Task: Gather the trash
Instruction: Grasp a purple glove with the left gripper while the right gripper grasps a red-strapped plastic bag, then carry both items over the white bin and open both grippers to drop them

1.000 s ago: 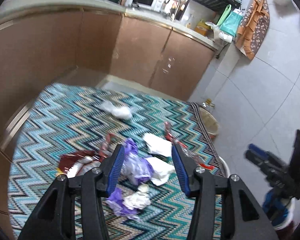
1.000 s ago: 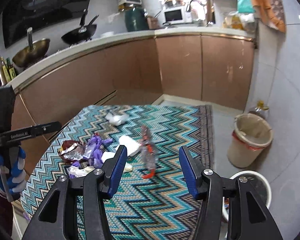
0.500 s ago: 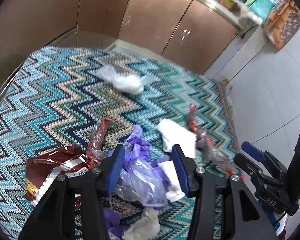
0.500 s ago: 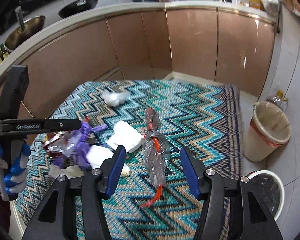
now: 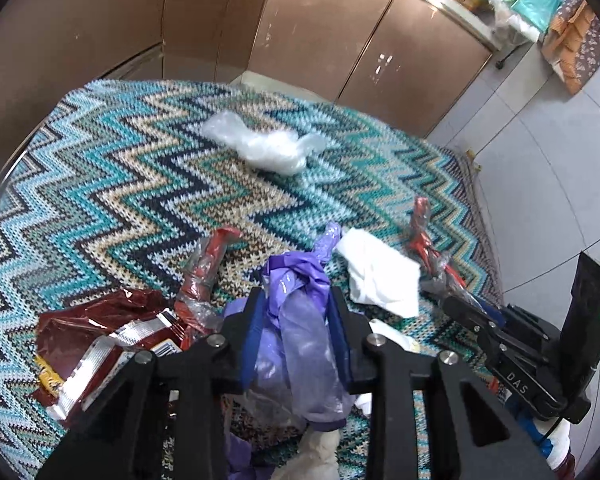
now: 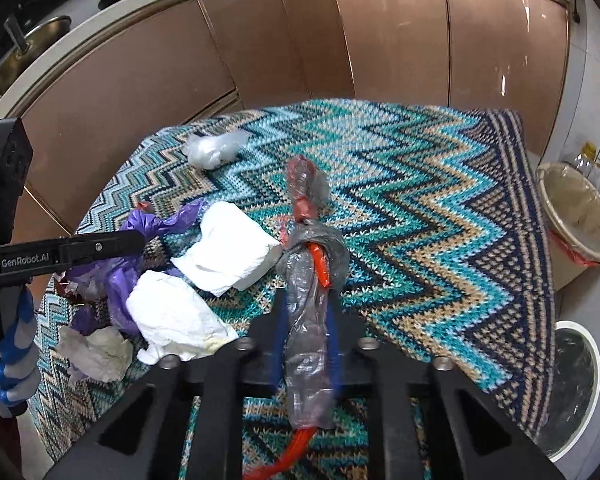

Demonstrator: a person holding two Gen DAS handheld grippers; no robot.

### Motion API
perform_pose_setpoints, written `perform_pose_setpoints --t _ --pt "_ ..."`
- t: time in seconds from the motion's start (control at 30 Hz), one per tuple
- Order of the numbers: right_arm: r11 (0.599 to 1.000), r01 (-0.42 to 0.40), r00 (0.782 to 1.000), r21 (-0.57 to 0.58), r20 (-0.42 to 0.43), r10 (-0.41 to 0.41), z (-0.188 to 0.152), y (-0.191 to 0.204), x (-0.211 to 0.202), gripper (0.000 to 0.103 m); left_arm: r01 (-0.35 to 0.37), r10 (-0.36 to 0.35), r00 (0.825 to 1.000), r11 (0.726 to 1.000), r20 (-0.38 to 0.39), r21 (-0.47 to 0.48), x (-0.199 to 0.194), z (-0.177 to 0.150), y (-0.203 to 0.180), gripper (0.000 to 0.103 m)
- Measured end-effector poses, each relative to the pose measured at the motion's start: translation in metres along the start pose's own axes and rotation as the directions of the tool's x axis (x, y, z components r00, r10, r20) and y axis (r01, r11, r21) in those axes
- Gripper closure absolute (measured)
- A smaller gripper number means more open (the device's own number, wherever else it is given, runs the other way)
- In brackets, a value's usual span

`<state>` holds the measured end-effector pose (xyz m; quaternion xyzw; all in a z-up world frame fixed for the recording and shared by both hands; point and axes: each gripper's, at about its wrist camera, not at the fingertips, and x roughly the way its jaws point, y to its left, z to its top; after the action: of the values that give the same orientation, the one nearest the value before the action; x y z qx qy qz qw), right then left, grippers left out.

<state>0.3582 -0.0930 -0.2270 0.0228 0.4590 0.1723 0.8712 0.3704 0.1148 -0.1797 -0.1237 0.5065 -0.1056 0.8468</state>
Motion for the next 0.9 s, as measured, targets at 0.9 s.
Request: perform_pose_setpoints --t 0.9 --pt "0.999 0.035 0.952 0.031 0.303 -0.042 -0.051 -0.015 -0.203 0.093 0.077 -0.118 0.966 0.981 0.229 0.18 -0.147 -0.036 -0.129 0.076"
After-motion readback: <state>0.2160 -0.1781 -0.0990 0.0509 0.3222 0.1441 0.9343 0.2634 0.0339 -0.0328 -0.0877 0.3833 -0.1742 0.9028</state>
